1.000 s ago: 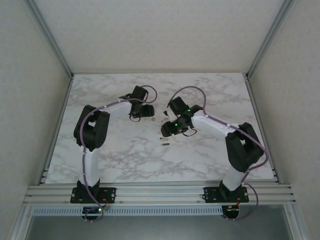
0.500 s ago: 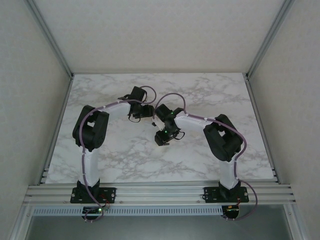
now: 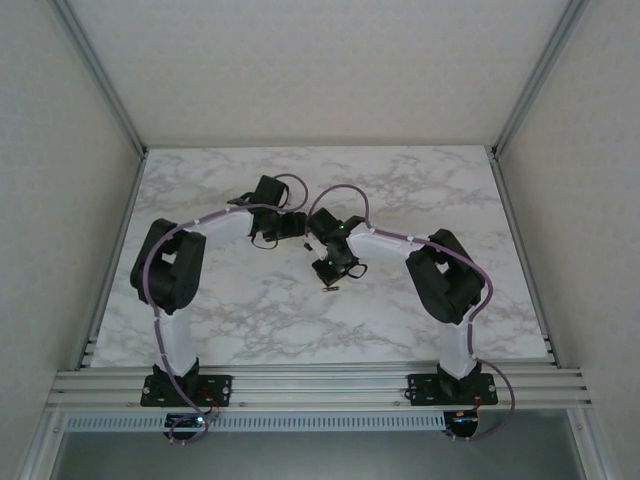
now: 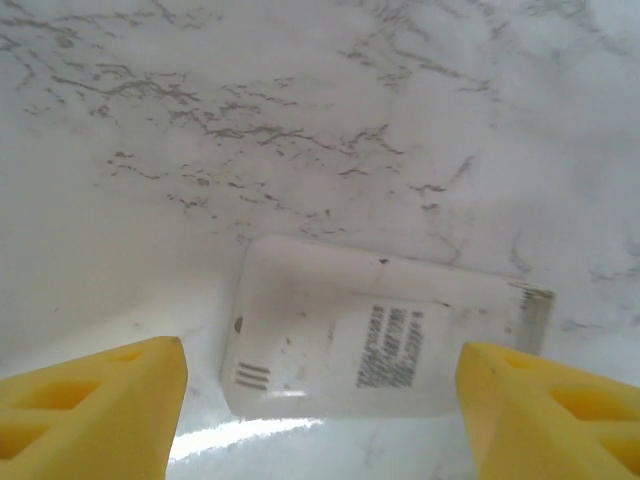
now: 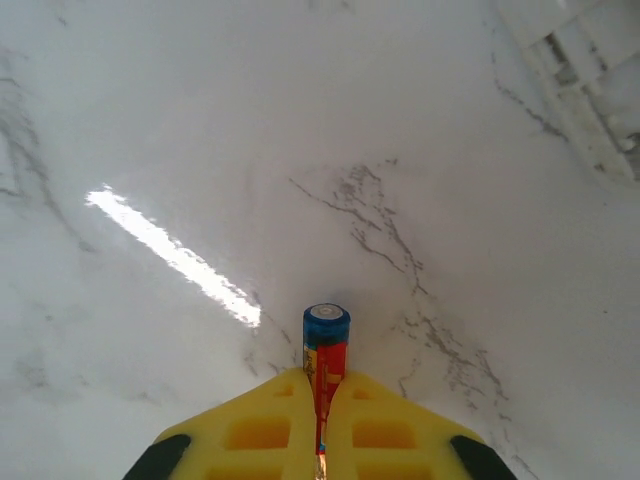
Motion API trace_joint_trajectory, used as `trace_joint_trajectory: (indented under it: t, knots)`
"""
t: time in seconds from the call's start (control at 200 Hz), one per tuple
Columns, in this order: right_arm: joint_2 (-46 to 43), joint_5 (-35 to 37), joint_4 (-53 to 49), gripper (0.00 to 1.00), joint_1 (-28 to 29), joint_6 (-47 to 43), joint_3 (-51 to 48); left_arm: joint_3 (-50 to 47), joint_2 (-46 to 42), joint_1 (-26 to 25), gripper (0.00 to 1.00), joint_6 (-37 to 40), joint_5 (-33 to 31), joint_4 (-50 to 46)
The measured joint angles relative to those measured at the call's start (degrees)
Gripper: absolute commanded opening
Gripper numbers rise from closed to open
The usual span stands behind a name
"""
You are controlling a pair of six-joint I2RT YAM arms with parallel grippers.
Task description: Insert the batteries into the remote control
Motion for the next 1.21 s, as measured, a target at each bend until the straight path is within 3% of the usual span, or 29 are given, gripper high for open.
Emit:
trace_joint_trajectory:
  t: [0.22,0.426,0.651,0.991,1.207]
  knots:
    - [-11.85,-6.38,11.1,0.07,-7.1,18.27,-4.17,-2.19,-5.51,0.57,0.76,-1.03,-0.09,2.38]
    - [-6.69,-7.08,16.76,0.08,-9.99,30.16,-2.38,-2.97,-5.64,1.27,0.76,-1.2,0.09,3.87]
    - [2.4,-6.93,16.0,0.09,-9.81,35.71,1.95,-3.32,-5.64,1.27,0.78,-1.18,0.24,4.26]
    - [4.09,-7.02,16.22,0.14,-9.86,40.81,2.62,-3.32,-5.64,1.31,0.92,-1.18,0.42,4.55]
    - [4.09,-6.54,16.04,0.14,-9.88,41.05,2.47,-3.48,-5.64,1.31,0.94,-1.2,0.42,4.94]
